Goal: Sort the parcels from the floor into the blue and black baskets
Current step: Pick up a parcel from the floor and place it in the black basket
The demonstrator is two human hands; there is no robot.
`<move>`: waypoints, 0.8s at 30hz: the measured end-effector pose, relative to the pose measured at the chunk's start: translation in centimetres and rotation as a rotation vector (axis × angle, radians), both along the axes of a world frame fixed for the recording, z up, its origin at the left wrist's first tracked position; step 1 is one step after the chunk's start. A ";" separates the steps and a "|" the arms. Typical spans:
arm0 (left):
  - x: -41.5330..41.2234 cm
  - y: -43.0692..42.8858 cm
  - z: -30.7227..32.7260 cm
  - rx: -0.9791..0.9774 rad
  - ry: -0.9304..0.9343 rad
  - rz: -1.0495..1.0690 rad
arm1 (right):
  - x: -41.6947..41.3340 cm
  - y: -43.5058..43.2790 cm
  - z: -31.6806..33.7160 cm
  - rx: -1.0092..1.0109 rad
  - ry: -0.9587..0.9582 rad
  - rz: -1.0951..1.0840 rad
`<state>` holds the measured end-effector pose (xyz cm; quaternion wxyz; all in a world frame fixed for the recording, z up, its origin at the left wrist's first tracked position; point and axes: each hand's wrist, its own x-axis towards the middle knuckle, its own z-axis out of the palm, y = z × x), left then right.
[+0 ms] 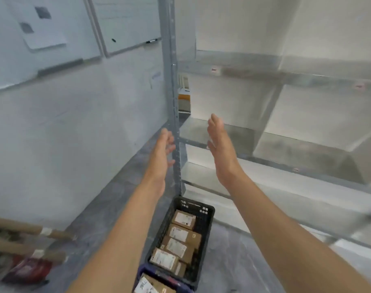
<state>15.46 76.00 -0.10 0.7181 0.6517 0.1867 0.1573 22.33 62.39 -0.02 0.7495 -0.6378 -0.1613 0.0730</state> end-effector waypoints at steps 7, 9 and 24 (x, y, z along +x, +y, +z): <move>3.6 -13.3 2.3 0.003 -0.032 -0.342 | -1.9 -14.4 1.5 0.034 -0.022 -0.349; 3.8 -17.8 2.3 0.004 -0.023 -0.468 | -2.8 -18.8 1.4 0.031 -0.016 -0.440; -1.0 -56.1 -0.4 0.035 0.065 -1.108 | -14.9 -53.9 -2.4 0.102 0.082 -1.029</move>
